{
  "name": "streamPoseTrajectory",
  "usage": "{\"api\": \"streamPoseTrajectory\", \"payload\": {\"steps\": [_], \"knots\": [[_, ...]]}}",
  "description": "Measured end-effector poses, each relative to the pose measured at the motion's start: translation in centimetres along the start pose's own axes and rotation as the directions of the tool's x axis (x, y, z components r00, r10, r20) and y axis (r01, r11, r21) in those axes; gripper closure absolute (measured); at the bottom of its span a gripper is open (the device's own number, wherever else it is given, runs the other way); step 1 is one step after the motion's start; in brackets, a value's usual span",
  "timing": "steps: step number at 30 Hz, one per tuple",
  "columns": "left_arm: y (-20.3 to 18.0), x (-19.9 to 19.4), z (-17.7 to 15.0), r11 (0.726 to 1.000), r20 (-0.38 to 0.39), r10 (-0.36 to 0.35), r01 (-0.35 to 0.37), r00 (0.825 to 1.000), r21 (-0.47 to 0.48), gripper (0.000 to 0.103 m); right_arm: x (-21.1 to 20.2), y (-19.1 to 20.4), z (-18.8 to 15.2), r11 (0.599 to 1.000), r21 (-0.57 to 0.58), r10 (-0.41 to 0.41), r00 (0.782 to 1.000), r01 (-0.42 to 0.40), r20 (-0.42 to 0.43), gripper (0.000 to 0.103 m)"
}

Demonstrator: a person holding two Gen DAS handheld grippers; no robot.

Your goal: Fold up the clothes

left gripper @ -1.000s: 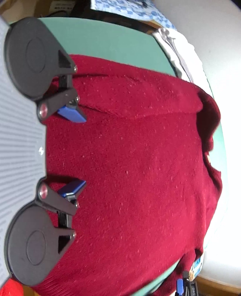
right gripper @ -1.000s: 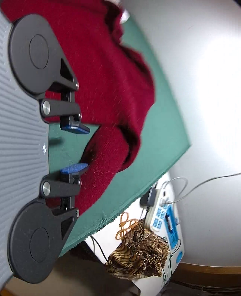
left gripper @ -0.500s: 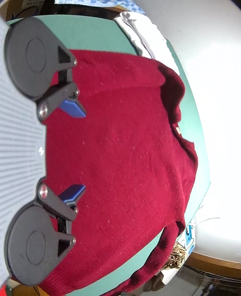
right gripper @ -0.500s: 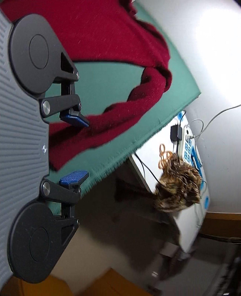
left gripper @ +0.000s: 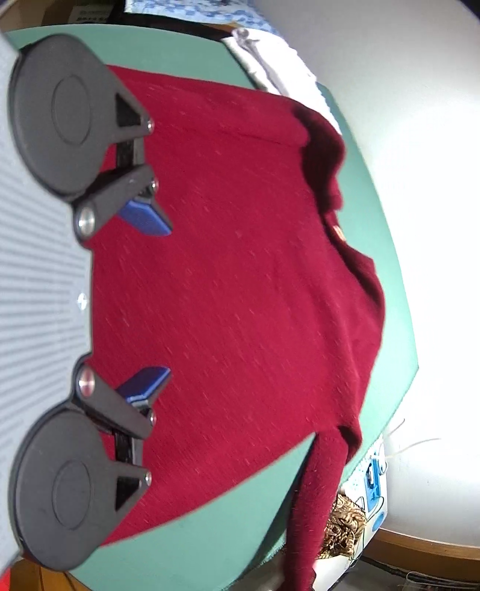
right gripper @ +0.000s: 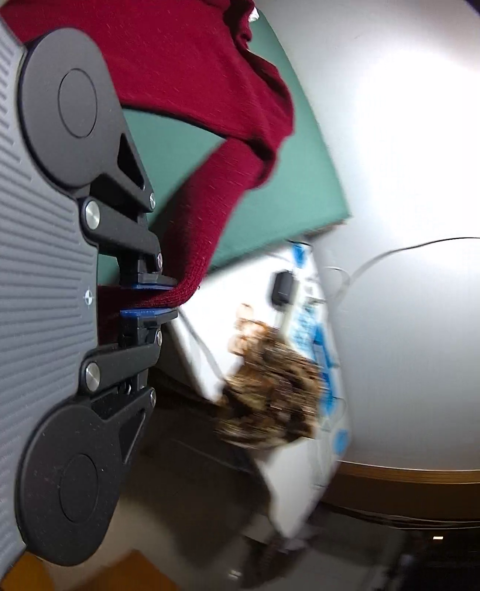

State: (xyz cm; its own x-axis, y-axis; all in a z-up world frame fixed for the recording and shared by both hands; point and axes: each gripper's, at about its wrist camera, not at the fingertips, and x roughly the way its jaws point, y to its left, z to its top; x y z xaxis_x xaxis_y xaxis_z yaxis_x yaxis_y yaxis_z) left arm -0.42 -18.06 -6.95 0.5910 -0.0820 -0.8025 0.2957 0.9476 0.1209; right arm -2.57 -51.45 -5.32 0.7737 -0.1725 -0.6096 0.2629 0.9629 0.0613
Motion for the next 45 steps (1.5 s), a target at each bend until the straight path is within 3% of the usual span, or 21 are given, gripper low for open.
{"api": "streamPoseTrajectory", "payload": {"steps": [3,6,9,12,14,15,16,17,18,19,22,25,27,28,29,31,35,40,43,44,45], "knots": [[-2.4,0.5,1.2,1.000,0.013,0.002,-0.002,1.000,0.021,0.020,-0.5,-0.4,2.6,0.999,-0.024,-0.032,0.991,0.035,0.131,0.093],[-4.3,1.4,2.3,0.999,0.009,0.013,-0.013,1.000,0.029,0.019,-1.9,0.3,4.3,0.996,-0.075,-0.024,0.955,0.048,0.297,0.093],[-5.0,2.0,2.9,1.000,0.009,-0.001,0.001,1.000,0.002,0.019,-2.5,3.1,3.6,0.947,-0.322,0.112,0.934,0.004,0.340,0.092],[-5.0,3.3,3.3,1.000,-0.035,0.014,-0.015,0.999,-0.024,0.020,-2.6,5.9,0.0,0.794,-0.578,0.329,0.932,-0.186,0.152,0.093],[-4.9,4.0,3.7,1.000,-0.062,0.006,-0.008,0.998,-0.029,0.024,-2.4,7.2,-3.5,0.634,-0.730,0.364,0.931,-0.257,-0.012,0.090],[-4.9,4.2,4.0,1.000,-0.072,-0.008,0.006,0.997,-0.025,0.024,-2.4,7.4,-5.2,0.557,-0.781,0.356,0.931,-0.282,-0.082,0.082],[-5.0,4.2,4.7,0.999,-0.070,-0.038,0.037,0.997,-0.017,0.023,-2.5,7.2,-6.5,0.506,-0.801,0.355,0.924,-0.321,-0.146,0.077],[-5.1,4.2,5.4,0.998,-0.065,-0.065,0.065,0.996,-0.005,0.019,-2.8,6.4,-7.0,0.500,-0.785,0.367,0.910,-0.366,-0.191,0.071],[-5.7,4.1,6.5,0.997,-0.045,-0.072,0.073,0.996,0.032,0.018,-3.2,5.6,-7.2,0.510,-0.756,0.384,0.895,-0.410,-0.227,0.072],[-6.4,4.1,7.6,0.994,-0.024,-0.078,0.080,0.997,0.070,0.017,-3.5,4.6,-6.9,0.552,-0.702,0.404,0.881,-0.450,-0.247,0.072],[-8.7,4.4,11.1,0.978,0.035,-0.087,0.079,0.996,0.193,0.021,-2.9,1.3,-4.2,0.738,-0.376,0.499,0.828,-0.560,-0.254,0.068],[-12.0,6.8,15.0,0.942,0.047,-0.086,0.066,0.995,0.328,0.023,-1.3,-0.8,-3.1,0.851,-0.141,0.480,0.857,-0.507,-0.187,0.062],[-14.7,8.7,16.9,0.897,0.073,-0.019,-0.015,0.997,0.443,0.027,0.2,-0.8,-3.5,0.895,-0.079,0.419,0.888,-0.439,-0.192,0.062],[-16.0,9.8,17.8,0.868,0.088,0.020,-0.062,0.996,0.493,0.035,0.9,-0.8,-3.6,0.914,-0.049,0.388,0.901,-0.404,-0.196,0.062],[-16.3,10.9,18.9,0.851,0.082,0.050,-0.085,0.995,0.518,0.046,1.5,-0.8,-3.9,0.924,-0.025,0.370,0.906,-0.383,-0.205,0.064],[-16.8,13.0,21.1,0.849,0.041,0.063,-0.075,0.997,0.523,0.054,2.1,-0.4,-4.7,0.931,0.006,0.358,0.907,-0.366,-0.221,0.066],[-18.6,15.7,22.6,0.835,0.013,0.051,-0.049,0.999,0.548,0.042,2.2,-0.1,-6.0,0.930,0.035,0.362,0.900,-0.365,-0.244,0.066],[-20.6,18.2,21.8,0.787,0.020,0.105,-0.096,0.994,0.610,0.045,1.7,0.8,-6.8,0.932,-0.008,0.351,0.907,-0.363,-0.235,0.065],[-20.5,18.7,21.9,0.793,0.036,0.109,-0.109,0.993,0.599,0.051,1.4,1.4,-6.9,0.924,-0.030,0.364,0.901,-0.381,-0.235,0.067],[-20.5,18.8,22.1,0.803,0.034,0.103,-0.103,0.994,0.588,0.064,1.4,1.7,-7.0,0.928,-0.056,0.347,0.909,-0.368,-0.230,0.075],[-20.3,18.7,22.3,0.816,0.026,0.091,-0.089,0.996,0.571,0.073,1.3,2.0,-7.1,0.931,-0.081,0.330,0.917,-0.355,-0.224,0.096]]}}
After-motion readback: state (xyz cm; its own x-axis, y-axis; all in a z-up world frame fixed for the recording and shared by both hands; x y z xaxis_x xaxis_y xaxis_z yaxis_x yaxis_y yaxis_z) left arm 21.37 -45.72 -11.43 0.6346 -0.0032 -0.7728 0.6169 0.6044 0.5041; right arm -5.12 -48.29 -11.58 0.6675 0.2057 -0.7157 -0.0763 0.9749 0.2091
